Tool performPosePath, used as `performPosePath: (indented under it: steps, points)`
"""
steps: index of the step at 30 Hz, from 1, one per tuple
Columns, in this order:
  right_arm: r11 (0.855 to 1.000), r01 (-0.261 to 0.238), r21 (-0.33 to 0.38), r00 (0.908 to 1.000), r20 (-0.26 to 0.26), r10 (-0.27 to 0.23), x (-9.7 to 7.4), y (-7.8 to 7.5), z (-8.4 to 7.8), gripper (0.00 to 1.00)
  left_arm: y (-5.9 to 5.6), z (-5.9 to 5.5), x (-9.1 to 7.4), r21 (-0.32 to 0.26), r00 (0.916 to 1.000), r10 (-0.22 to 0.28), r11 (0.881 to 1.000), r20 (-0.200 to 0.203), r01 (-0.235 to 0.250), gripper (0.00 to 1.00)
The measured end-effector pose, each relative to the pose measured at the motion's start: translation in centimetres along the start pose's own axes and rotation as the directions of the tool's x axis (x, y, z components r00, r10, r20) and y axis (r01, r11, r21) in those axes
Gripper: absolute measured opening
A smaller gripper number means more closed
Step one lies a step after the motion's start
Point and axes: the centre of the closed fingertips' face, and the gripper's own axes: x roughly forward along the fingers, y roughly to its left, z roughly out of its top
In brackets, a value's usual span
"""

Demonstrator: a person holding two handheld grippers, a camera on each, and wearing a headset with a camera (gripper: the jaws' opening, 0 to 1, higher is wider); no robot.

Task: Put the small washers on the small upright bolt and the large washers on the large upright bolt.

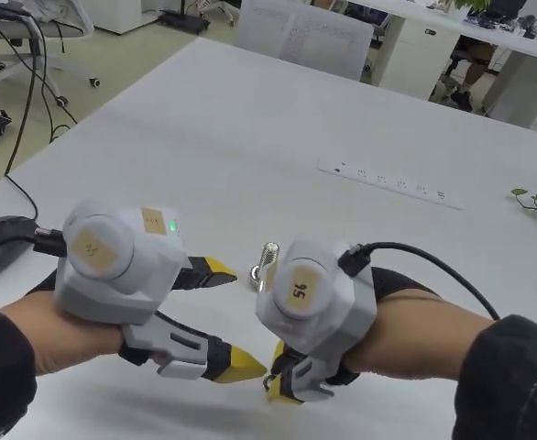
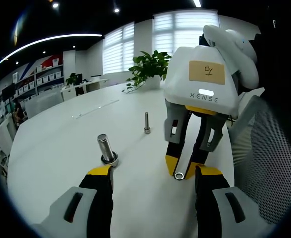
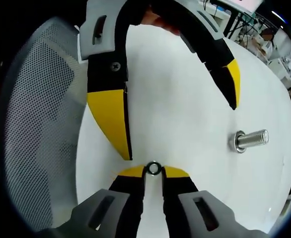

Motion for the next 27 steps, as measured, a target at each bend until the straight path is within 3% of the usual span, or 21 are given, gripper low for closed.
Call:
performPosePath:
  steps: [18, 27]
  points:
    - [1.000, -0.004, 0.030, 0.9999, 0.016, 0.003, -0.1, 0.0, 0.0, 0.13, 0.0, -0.1, 0.1, 0.001, 1.0000, -0.004, 1.000, -0.003, 0.004, 0.66]
    - [0.998, 0.008, 0.067, 1.0000, -0.003, -0.007, -0.4, -0.6, -1.4, 0.13, 0.0, -0.1, 0.1, 0.000, 1.0000, -0.007, 1.000, -0.004, 0.007, 0.66]
